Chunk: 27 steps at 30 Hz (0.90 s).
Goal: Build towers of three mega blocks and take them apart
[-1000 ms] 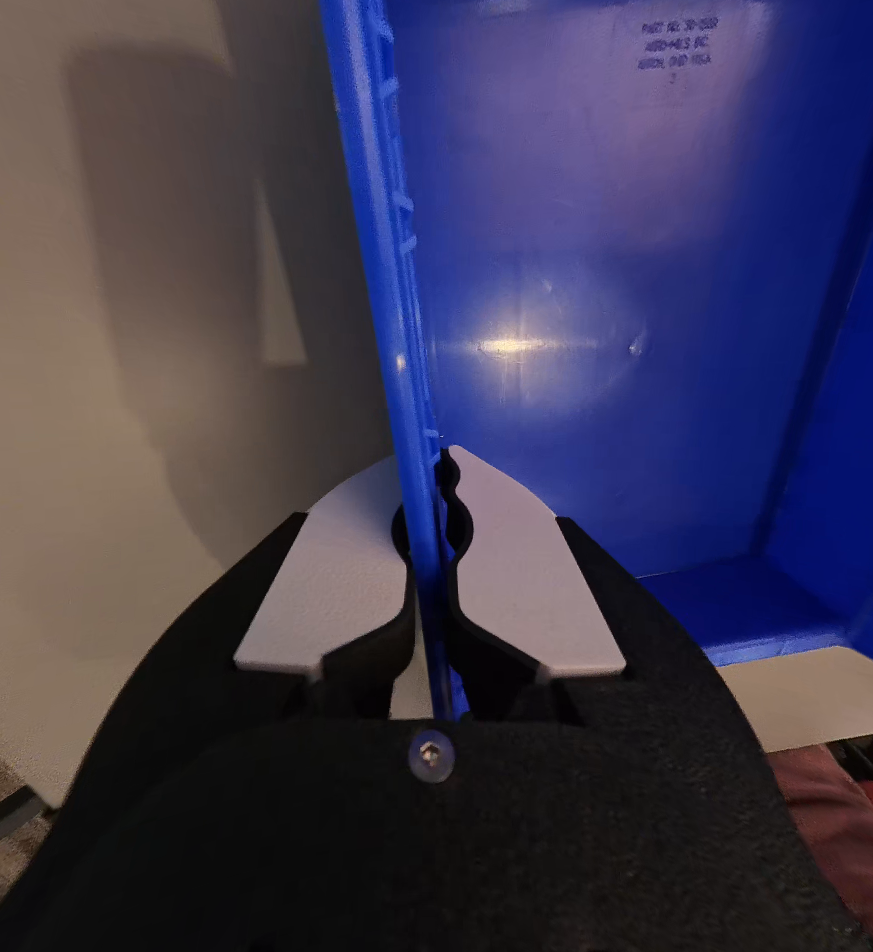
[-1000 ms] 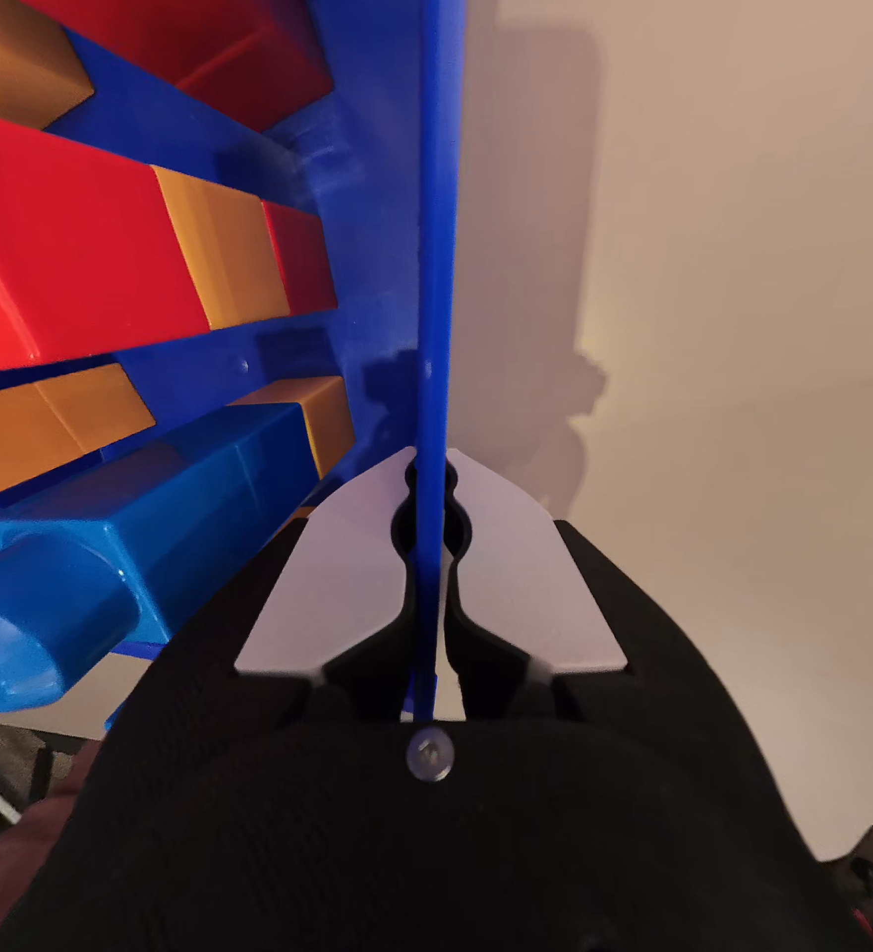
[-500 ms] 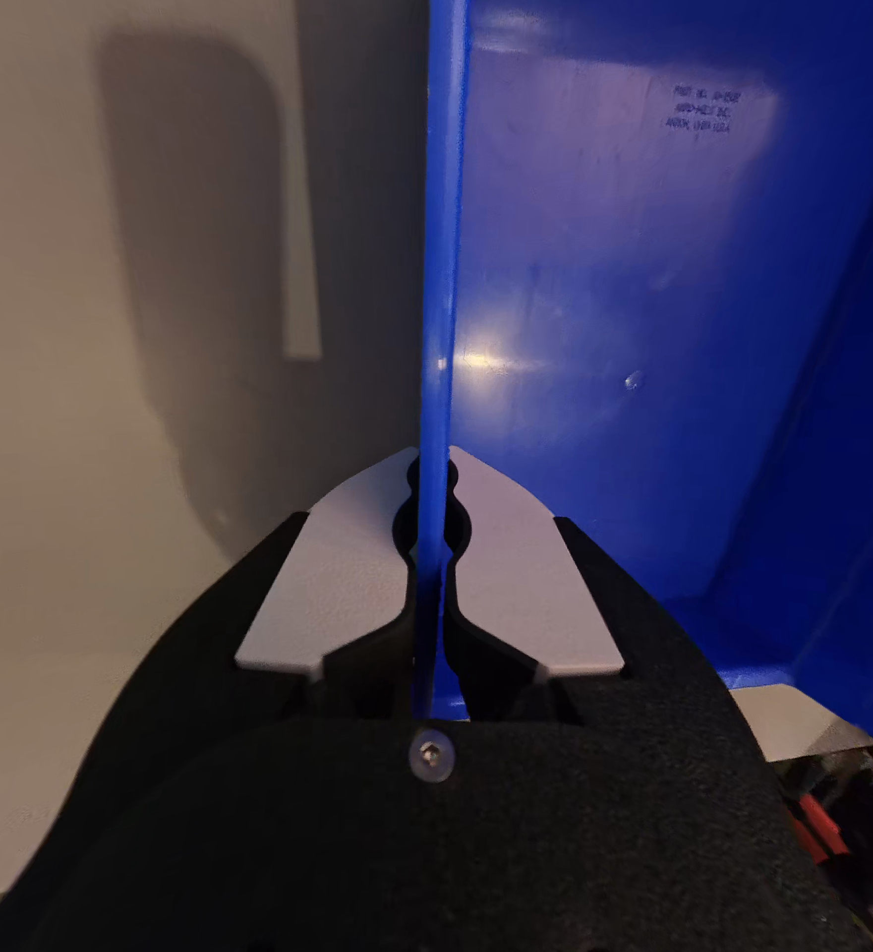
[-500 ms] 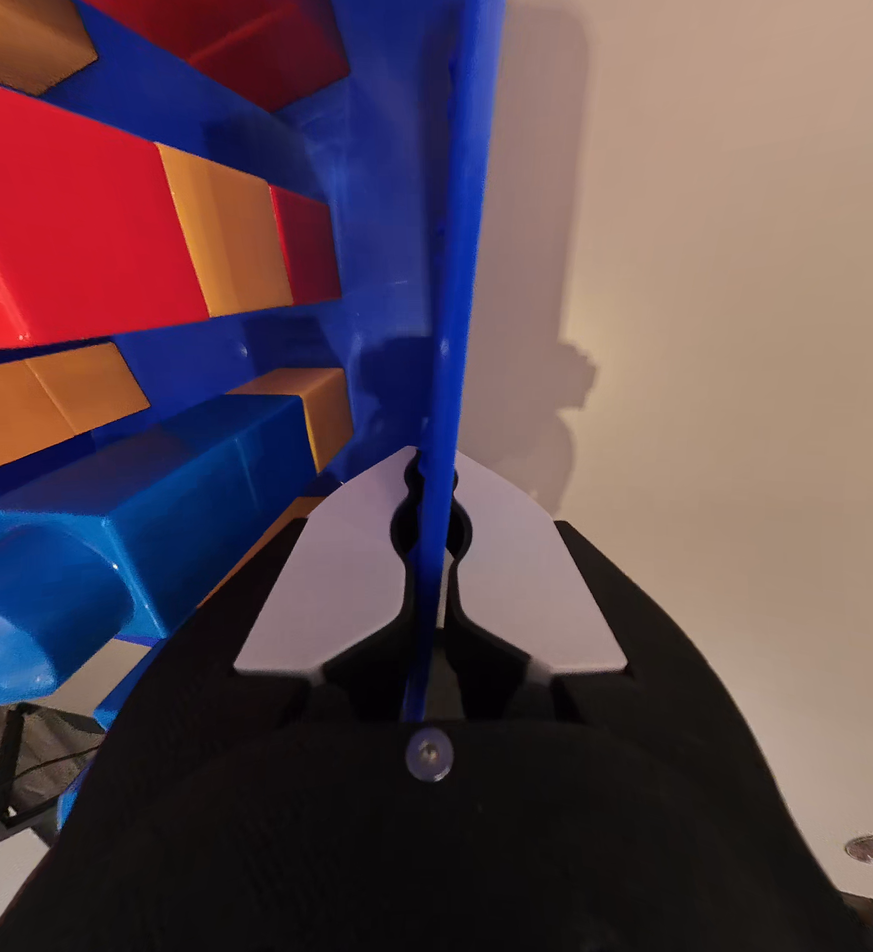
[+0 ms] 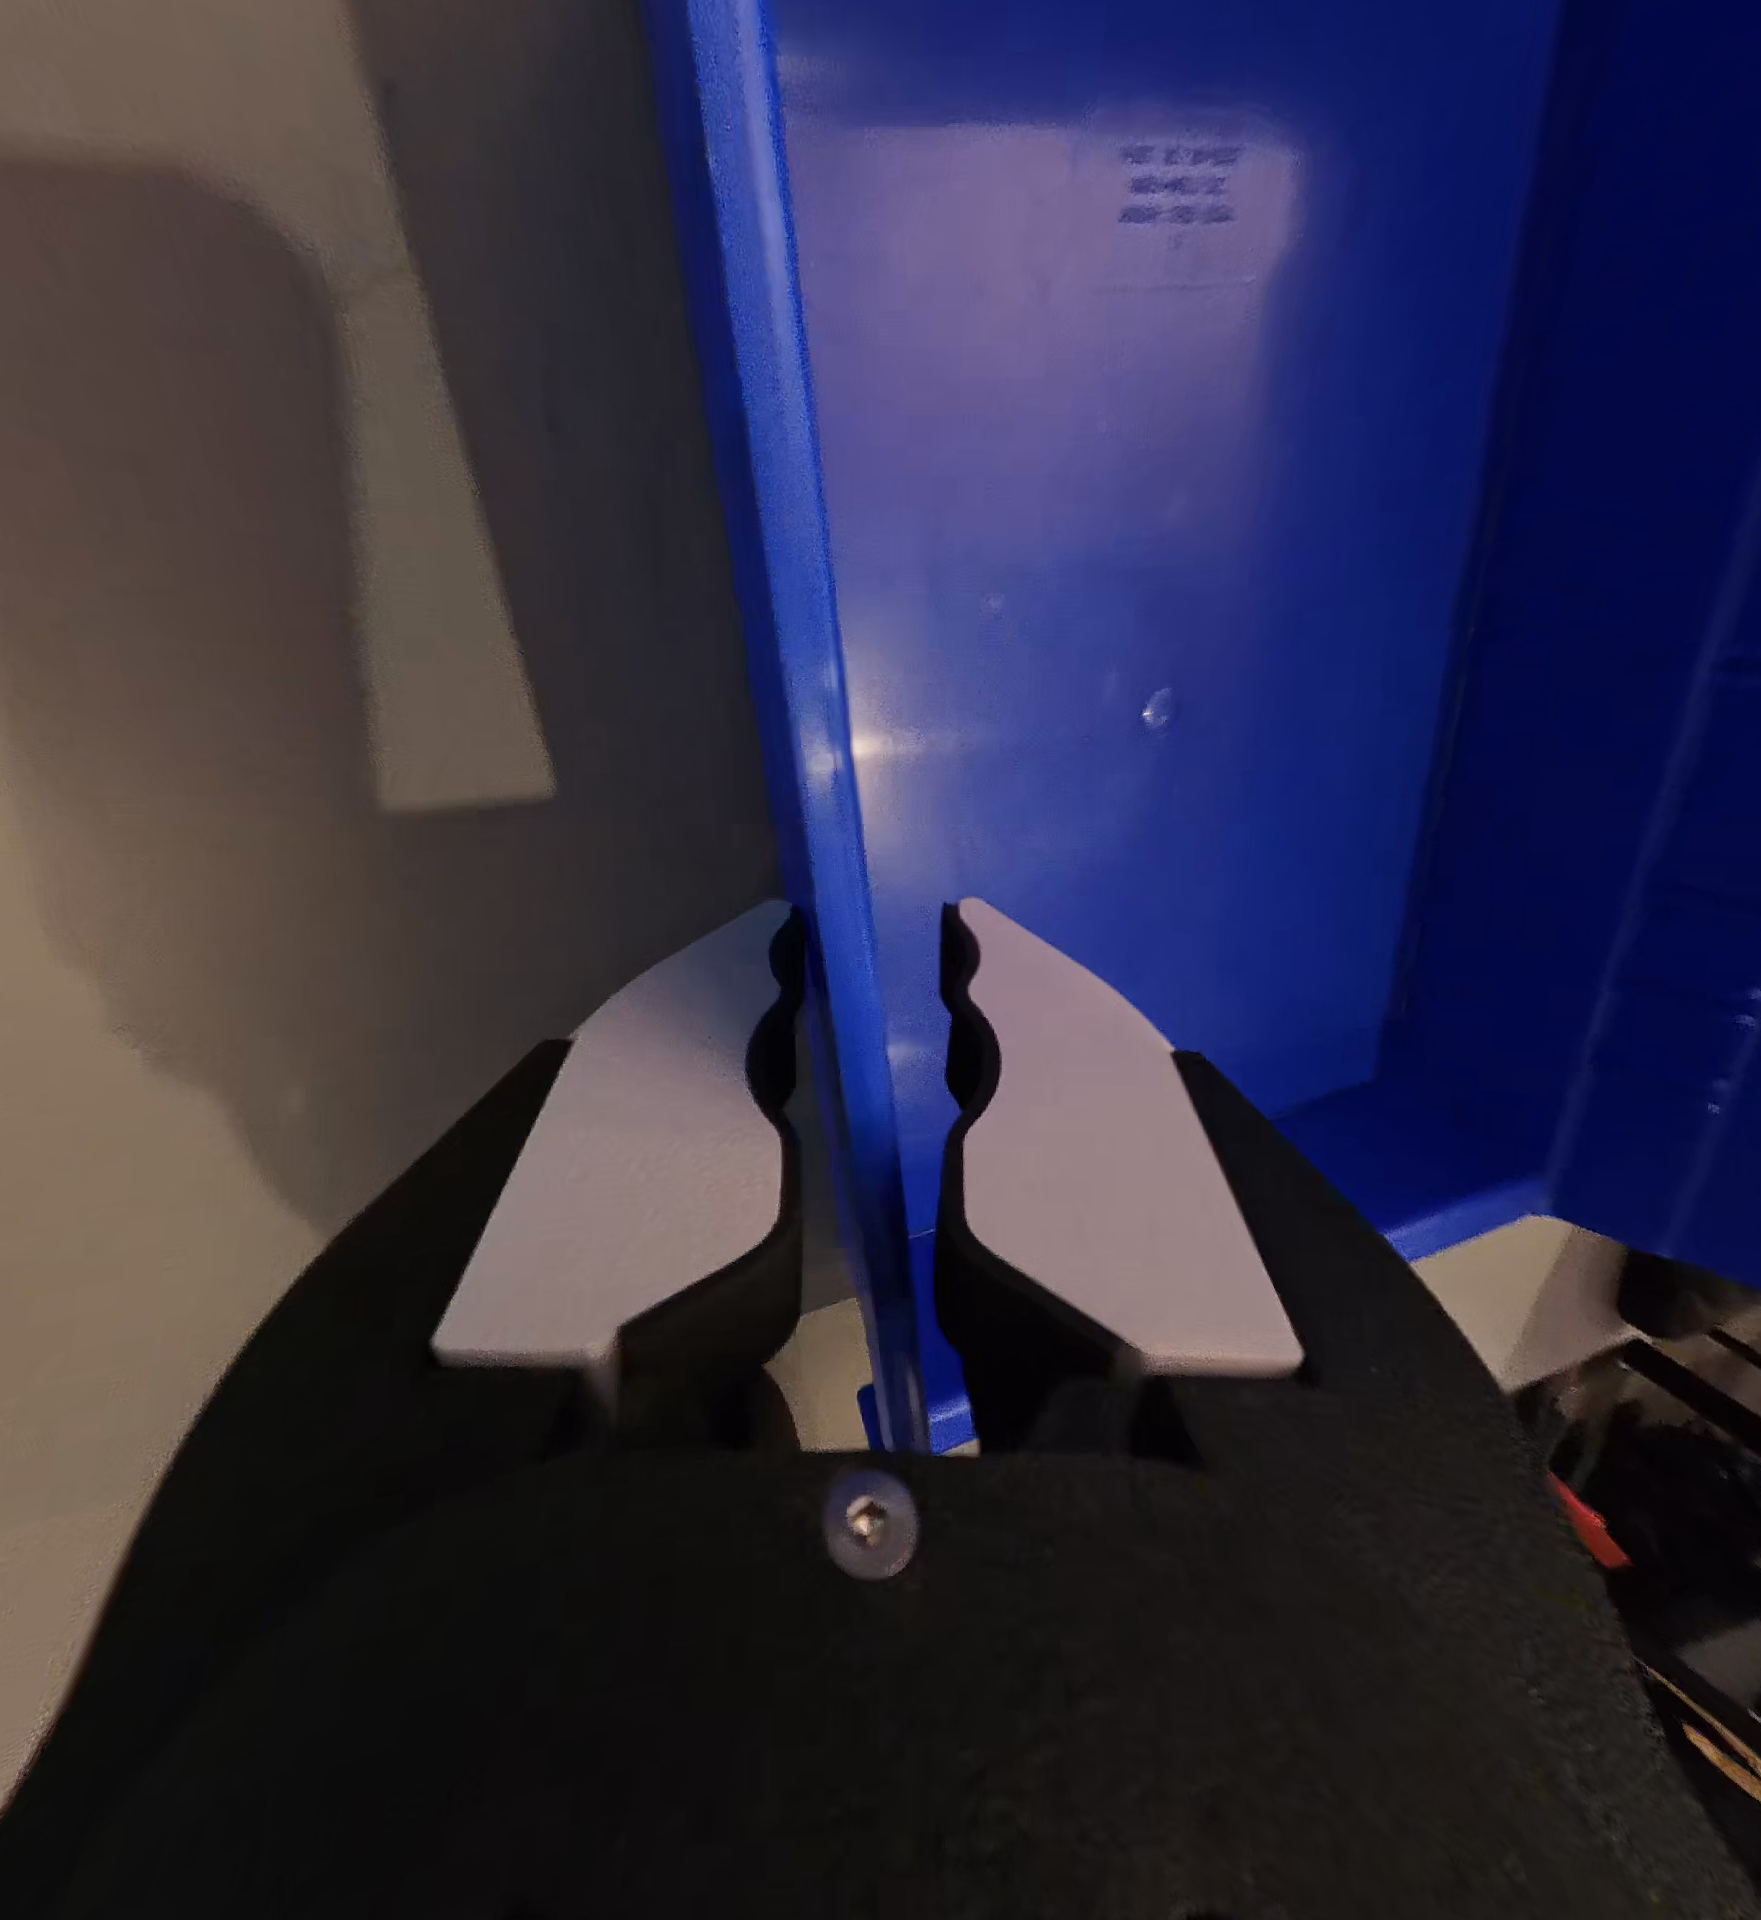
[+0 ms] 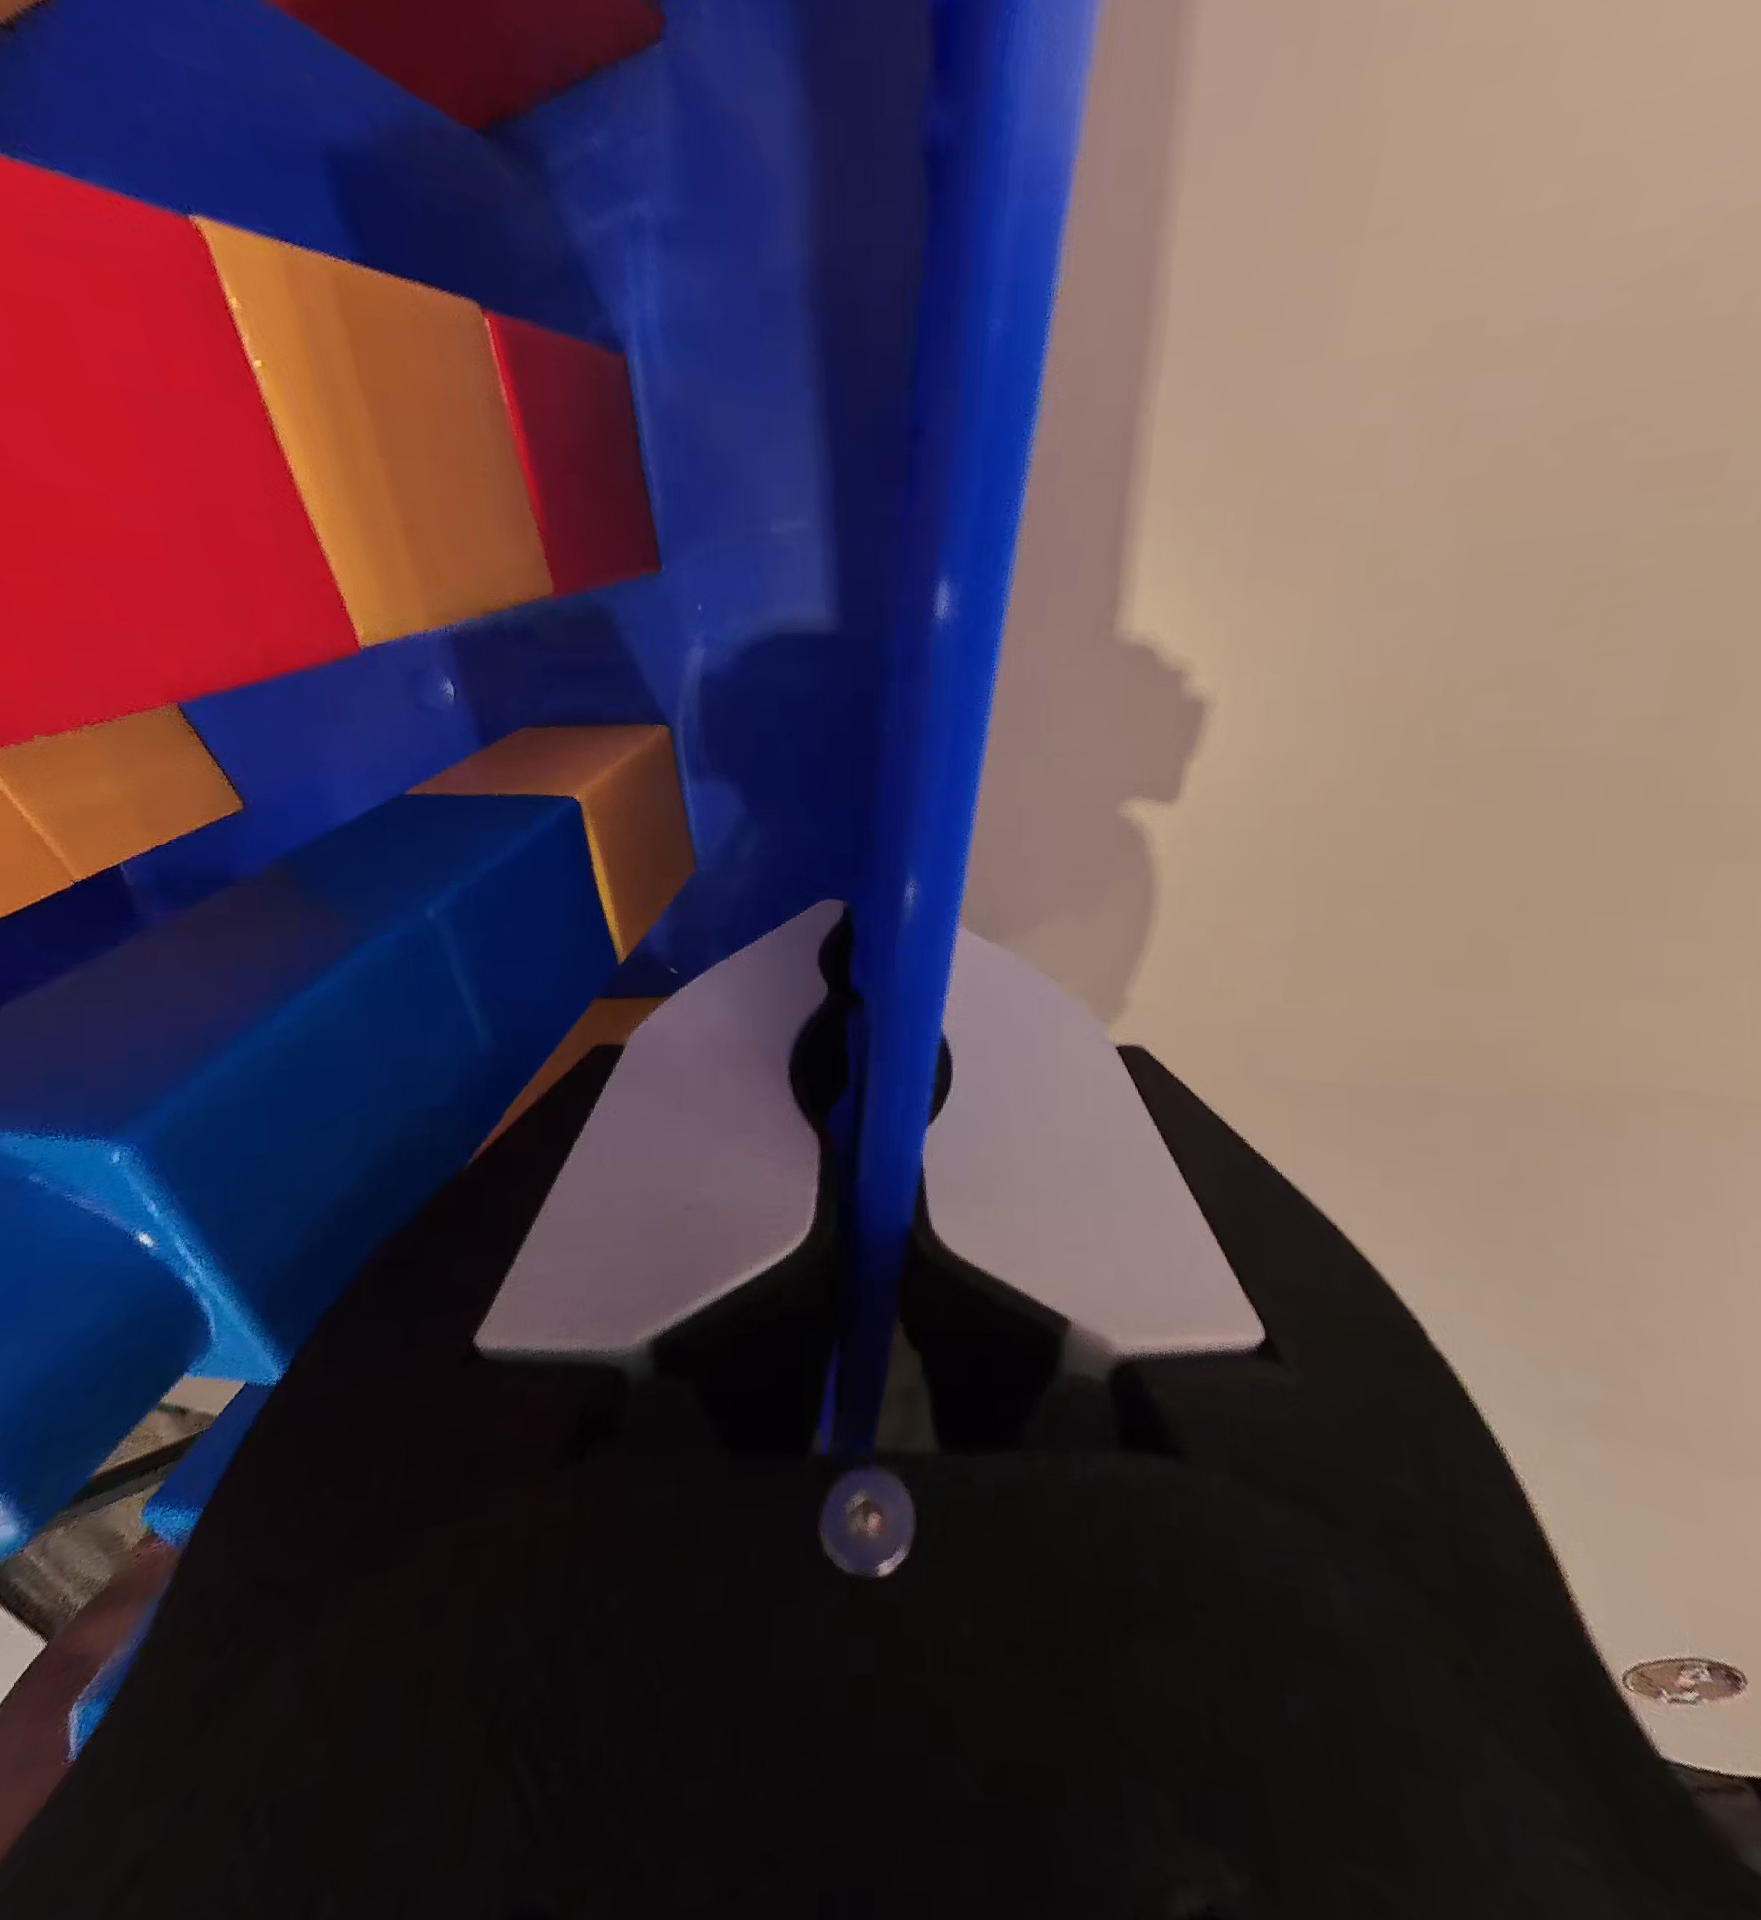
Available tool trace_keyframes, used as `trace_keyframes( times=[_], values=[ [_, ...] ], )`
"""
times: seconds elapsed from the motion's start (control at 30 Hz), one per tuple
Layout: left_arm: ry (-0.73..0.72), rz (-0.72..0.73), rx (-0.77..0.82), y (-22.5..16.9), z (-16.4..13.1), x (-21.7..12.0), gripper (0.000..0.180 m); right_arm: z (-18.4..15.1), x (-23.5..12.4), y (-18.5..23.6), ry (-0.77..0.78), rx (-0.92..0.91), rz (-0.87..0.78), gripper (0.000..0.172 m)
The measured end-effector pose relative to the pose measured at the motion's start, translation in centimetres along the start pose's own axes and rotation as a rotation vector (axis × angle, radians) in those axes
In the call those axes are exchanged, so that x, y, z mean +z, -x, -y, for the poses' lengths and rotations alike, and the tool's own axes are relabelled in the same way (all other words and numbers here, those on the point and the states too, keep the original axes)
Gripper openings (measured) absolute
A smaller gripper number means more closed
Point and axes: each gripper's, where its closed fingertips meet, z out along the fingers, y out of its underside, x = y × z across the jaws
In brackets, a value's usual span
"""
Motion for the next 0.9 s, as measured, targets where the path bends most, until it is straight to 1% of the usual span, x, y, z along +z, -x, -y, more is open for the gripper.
trace_keyframes(
  times=[0.1,0.17,0.2,0.33,0.4,0.47,0.53,0.63,0.7,0.77,0.9],
  values=[
    [-0.098,-0.069,-0.015,0.2,1.0,-1.4,0.029,0.0,-0.1,-0.5,0.008,0.018,0.013,0.006],
    [-0.197,-0.119,-0.013,0.1,2.1,-3.2,0.032,0.0,-0.2,-1.1,0.016,0.012,0.017,0.004],
    [-0.236,-0.136,-0.008,0.2,2.5,-4.2,0.036,-0.1,-0.3,-1.5,0.020,0.010,0.021,0.006],
    [-0.374,-0.167,0.079,0.8,3.5,-9.4,0.036,-0.8,-1.0,-3.5,0.035,0.005,0.029,0.007],
    [-0.435,-0.148,0.137,2.2,3.3,-12.3,0.035,-1.3,-1.7,-4.7,0.038,0.011,0.022,0.006],
    [-0.499,-0.124,0.187,3.9,2.5,-15.1,0.034,-1.8,-2.6,-6.0,0.045,0.013,0.003,0.006],
    [-0.561,-0.116,0.236,5.4,0.9,-17.8,0.033,-2.0,-3.5,-7.0,0.038,0.011,-0.018,0.004],
    [-0.584,-0.140,0.300,7.2,-3.6,-20.2,0.033,-1.8,-4.8,-7.7,0.012,0.006,-0.028,0.004],
    [-0.604,-0.132,0.328,8.6,-7.0,-21.2,0.033,-1.4,-5.5,-7.5,-0.014,0.005,-0.002,0.004],
    [-0.618,-0.087,0.346,10.3,-10.4,-21.9,0.032,-0.9,-6.3,-6.9,-0.041,0.008,0.029,0.004],
    [-0.594,-0.029,0.348,12.9,-17.2,-22.5,0.033,0.6,-9.0,-5.1,-0.075,-0.014,0.038,0.004]
  ],
)
